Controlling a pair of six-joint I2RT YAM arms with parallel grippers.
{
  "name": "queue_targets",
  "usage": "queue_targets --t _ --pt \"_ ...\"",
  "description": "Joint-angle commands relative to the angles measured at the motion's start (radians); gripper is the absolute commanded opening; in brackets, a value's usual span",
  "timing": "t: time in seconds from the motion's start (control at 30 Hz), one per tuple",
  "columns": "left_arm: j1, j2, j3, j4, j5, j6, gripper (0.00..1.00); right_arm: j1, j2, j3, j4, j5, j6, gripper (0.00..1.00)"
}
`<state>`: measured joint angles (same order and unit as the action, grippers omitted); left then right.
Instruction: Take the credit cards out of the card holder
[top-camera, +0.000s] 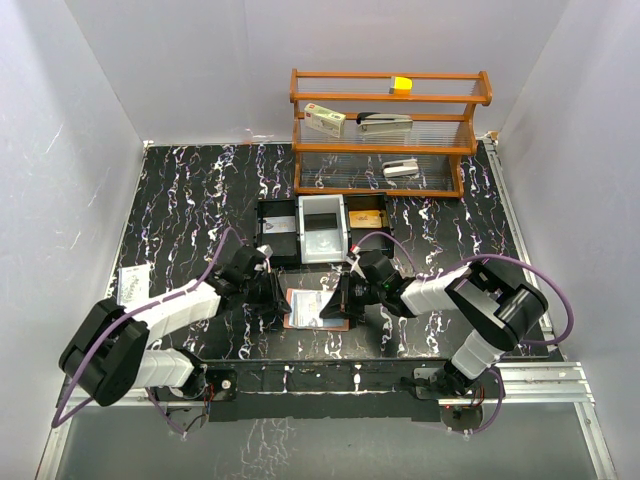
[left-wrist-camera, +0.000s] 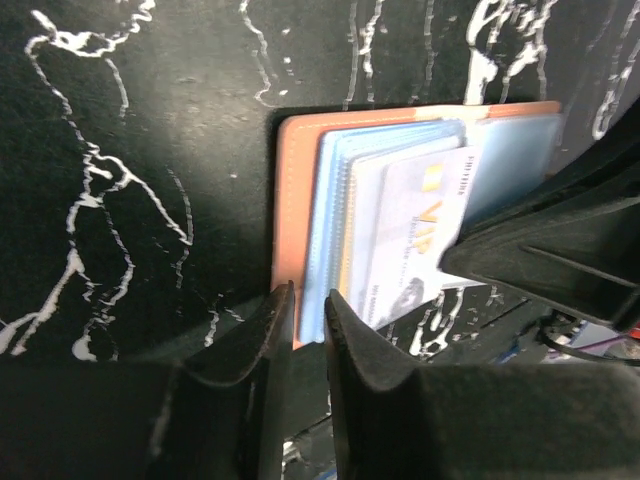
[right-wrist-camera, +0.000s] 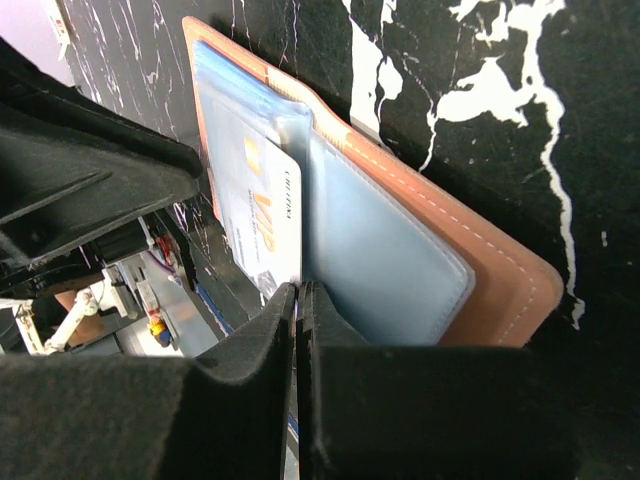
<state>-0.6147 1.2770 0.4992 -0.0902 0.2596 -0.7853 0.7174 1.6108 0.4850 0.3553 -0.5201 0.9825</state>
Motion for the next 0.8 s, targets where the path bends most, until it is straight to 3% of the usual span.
queue_targets --t 0.0,0.07,0.17,0.4,0.77 --pt "-0.024 -0.068 0.074 -0.011 0.017 0.000 0.25 -0.006 -0.018 -0.012 0.043 0.028 0.020 0.00" --pt "-0.039 -0.073 0.089 0.037 0.035 -0.020 0.39 -0.006 -0.017 -0.006 0.043 0.021 0.020 0.00" --pt "-0.062 -0.032 0.096 0.155 0.081 -0.059 0.44 -0.006 -0.020 -0.003 0.037 0.022 0.018 0.00" --pt "-0.125 0.151 0.195 0.098 0.014 -0.042 0.34 -0.006 -0.028 -0.010 0.037 0.034 0.015 0.00" --pt "-0.138 0.137 0.123 0.047 -0.115 -0.060 0.31 -0.007 -0.054 -0.029 0.030 0.056 0.022 0.00"
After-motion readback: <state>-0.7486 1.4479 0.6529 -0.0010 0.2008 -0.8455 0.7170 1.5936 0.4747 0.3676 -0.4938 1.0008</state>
